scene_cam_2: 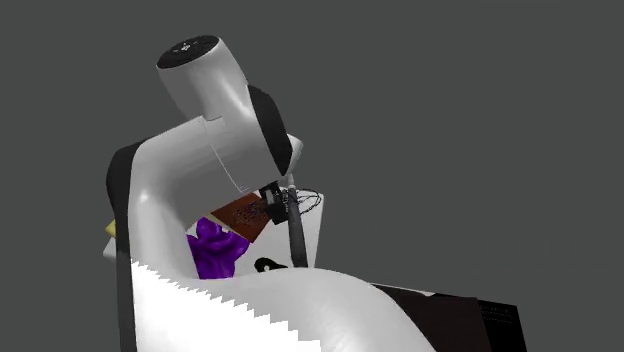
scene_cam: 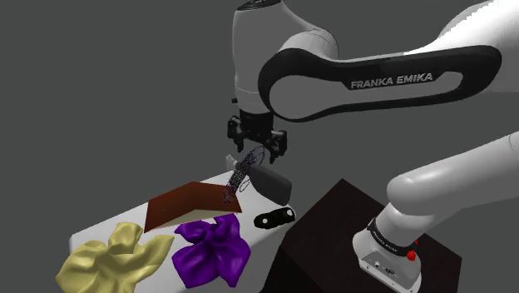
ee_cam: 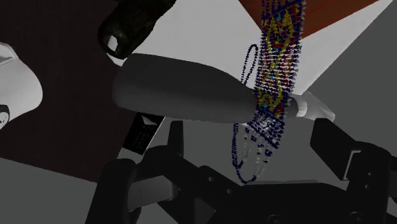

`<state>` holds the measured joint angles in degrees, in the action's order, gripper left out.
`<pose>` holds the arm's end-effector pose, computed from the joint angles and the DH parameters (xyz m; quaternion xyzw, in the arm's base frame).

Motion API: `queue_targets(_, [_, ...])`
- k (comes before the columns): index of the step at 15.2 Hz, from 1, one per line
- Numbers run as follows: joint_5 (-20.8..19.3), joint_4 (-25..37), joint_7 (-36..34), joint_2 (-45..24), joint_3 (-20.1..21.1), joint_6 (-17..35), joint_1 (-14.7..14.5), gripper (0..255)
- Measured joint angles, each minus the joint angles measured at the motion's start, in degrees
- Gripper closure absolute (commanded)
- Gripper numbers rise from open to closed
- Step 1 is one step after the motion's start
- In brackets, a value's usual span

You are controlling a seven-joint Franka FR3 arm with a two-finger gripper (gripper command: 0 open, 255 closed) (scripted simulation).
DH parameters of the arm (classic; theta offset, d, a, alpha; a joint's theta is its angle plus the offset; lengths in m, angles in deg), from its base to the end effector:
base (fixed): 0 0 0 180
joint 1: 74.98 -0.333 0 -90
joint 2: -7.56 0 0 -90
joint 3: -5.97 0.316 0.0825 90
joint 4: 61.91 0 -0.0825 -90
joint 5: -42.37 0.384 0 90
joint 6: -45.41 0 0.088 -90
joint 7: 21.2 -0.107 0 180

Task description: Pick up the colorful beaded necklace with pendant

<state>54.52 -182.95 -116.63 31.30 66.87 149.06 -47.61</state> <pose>0.3735 0.3151 0.4827 0.8238 -0.5600 0.0515 0.0706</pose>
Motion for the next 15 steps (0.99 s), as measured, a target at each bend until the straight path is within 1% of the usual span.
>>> queue_targets(2, [-5.04, 4.49, -9.28, -6.08, 9.79, 0.11, 7.9, 0])
queue_targets(3, [-6.19, 5.07, -11.65, -7.38, 12.42, 0.51, 9.97, 0])
queue_targets(4, [-6.94, 5.18, -12.94, -8.24, 14.13, 1.04, 11.38, 0])
queue_targets(6, [-7.84, 4.52, -14.28, -9.33, 16.42, 2.51, 13.19, 0])
queue_targets(10, [-9.01, 2.67, -15.9, -10.85, 20.15, 5.4, 15.94, 0])
queue_targets(11, [-9.09, 2.45, -15.93, -10.94, 20.33, 5.67, 16.12, 255])
queue_targets(15, [-9.19, 2.3, -15.99, -11.04, 20.57, 5.92, 16.36, 255])
